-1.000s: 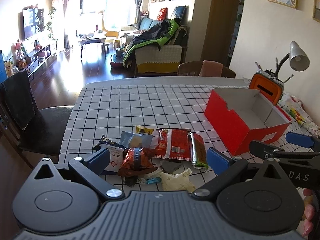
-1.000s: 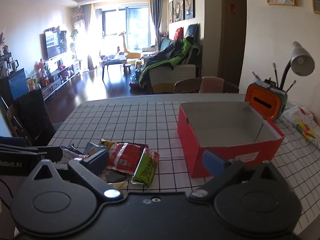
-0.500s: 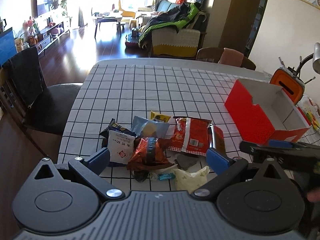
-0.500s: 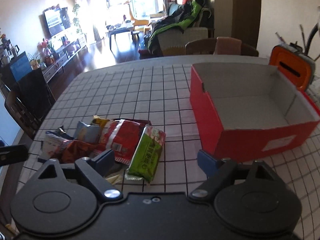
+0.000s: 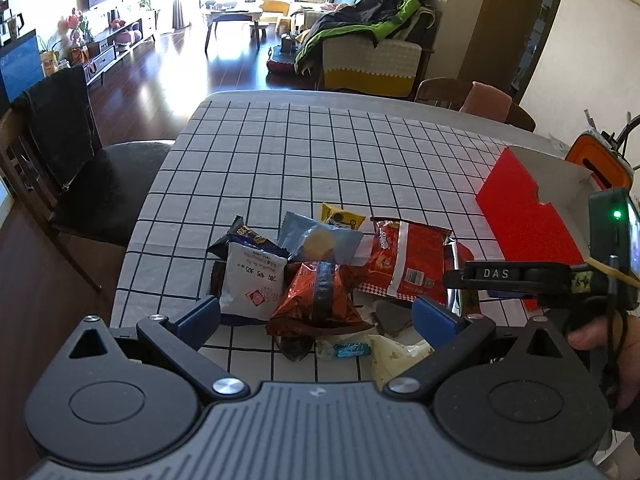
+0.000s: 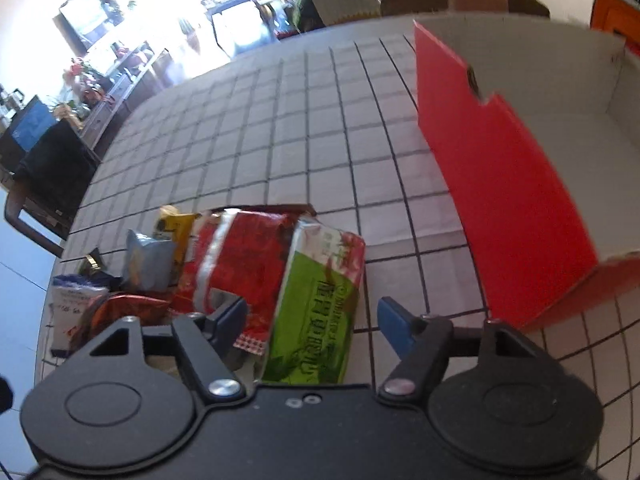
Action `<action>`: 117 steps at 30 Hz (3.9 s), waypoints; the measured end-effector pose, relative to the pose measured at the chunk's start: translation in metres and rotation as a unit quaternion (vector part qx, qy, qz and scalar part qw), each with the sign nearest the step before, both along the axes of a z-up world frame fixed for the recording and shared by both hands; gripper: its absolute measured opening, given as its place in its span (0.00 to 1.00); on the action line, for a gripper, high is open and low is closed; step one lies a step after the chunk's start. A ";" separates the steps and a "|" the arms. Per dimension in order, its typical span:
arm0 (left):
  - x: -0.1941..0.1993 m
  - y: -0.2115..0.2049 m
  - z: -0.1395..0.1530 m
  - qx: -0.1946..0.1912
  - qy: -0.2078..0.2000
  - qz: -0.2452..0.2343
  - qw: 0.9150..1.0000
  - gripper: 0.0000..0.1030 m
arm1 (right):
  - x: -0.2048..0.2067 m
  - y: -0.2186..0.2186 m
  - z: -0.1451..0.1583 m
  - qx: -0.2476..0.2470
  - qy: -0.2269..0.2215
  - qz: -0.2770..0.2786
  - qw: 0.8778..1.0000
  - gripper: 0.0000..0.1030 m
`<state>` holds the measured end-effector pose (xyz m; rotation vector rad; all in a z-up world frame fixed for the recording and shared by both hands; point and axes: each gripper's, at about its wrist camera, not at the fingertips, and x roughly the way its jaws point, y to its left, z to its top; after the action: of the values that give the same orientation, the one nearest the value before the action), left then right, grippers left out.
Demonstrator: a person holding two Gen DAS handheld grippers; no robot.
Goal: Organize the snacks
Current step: 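Grasp the green wafer bar with the right tool while the left tool grasps the orange-brown pastry, then carry both snacks over the red box and open both tools to drop them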
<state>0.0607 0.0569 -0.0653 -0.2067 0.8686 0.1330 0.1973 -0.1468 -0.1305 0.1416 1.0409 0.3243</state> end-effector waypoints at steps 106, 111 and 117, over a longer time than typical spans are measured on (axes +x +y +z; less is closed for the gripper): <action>0.100 -0.119 0.076 -0.041 -0.044 -0.179 0.982 0.36 | -0.038 -0.149 0.156 -0.036 -0.173 -0.055 0.983 0.40; 0.130 -0.169 0.073 -0.027 -0.034 -0.189 0.981 0.36 | -0.006 -0.179 0.150 -0.052 -0.169 -0.044 0.983 0.40; 0.163 -0.223 0.062 -0.004 -0.017 -0.193 0.981 0.36 | 0.032 -0.214 0.131 -0.066 -0.140 -0.018 0.988 0.40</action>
<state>0.2242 -0.1664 -0.0035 -0.0445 0.8611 -0.2345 0.2292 -0.3606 0.0005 -0.0054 0.7775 0.2337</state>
